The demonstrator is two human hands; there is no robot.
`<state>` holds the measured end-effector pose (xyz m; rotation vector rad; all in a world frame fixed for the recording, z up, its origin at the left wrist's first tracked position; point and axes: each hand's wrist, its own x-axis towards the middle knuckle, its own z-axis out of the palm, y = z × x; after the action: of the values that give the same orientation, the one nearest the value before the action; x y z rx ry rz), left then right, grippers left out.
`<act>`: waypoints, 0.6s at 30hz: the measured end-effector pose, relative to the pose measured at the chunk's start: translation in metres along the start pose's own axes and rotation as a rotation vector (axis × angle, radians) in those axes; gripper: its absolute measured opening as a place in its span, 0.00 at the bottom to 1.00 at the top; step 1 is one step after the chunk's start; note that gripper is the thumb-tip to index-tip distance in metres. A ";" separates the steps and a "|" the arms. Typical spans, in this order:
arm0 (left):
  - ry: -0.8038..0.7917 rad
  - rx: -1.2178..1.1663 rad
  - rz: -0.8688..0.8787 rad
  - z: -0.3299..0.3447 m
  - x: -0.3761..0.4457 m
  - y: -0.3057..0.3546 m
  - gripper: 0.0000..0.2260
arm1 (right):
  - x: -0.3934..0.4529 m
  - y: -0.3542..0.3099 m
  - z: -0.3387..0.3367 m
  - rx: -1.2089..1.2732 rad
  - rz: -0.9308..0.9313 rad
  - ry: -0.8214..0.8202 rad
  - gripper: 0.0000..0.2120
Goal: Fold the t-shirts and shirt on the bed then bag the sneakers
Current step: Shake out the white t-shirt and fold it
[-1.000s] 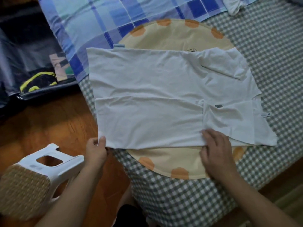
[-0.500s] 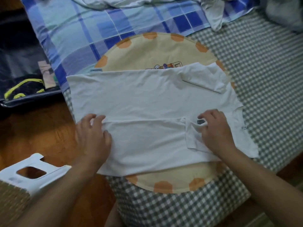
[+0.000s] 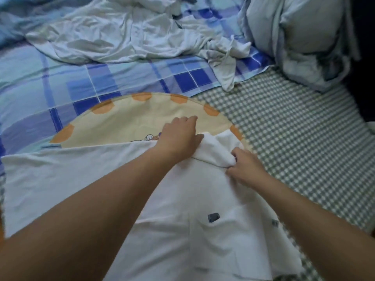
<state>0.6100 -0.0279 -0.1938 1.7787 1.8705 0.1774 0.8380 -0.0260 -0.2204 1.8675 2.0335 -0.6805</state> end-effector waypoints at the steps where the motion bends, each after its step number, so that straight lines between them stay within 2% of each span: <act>1: -0.111 -0.015 -0.047 0.003 0.018 0.008 0.24 | 0.004 0.002 -0.006 0.004 -0.022 -0.014 0.09; 3: -0.275 -0.081 -0.122 0.006 0.038 0.020 0.17 | 0.010 0.004 -0.023 0.034 -0.090 0.024 0.07; 4: -0.283 -0.137 -0.144 0.005 0.041 0.020 0.11 | 0.013 0.002 -0.034 0.081 -0.124 0.060 0.06; 6: -0.222 -0.371 -0.197 -0.002 0.040 0.013 0.05 | 0.018 -0.002 -0.063 0.261 -0.150 0.113 0.05; 9: -0.077 -0.932 -0.274 -0.021 0.036 -0.005 0.04 | 0.042 -0.017 -0.105 0.527 -0.184 0.180 0.06; 11: -0.007 -1.074 -0.334 -0.025 0.039 -0.016 0.08 | 0.070 -0.033 -0.113 0.643 -0.197 0.274 0.08; 13: 0.080 -1.021 -0.412 -0.019 0.045 -0.025 0.12 | 0.102 -0.044 -0.099 0.713 -0.131 0.274 0.13; 15: 0.243 -0.852 -0.452 -0.011 0.050 -0.042 0.18 | 0.125 -0.047 -0.074 0.731 -0.027 0.128 0.23; 16: 0.318 -0.741 -0.433 -0.010 0.048 -0.051 0.19 | 0.130 -0.048 -0.064 0.688 0.007 0.078 0.28; 18: 0.415 -0.509 -0.380 -0.013 0.032 -0.073 0.19 | 0.130 -0.053 -0.051 0.470 0.003 0.074 0.31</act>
<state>0.5404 -0.0022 -0.2257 1.0776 2.1546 0.8459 0.7763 0.1086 -0.2366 2.1672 2.0422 -1.1894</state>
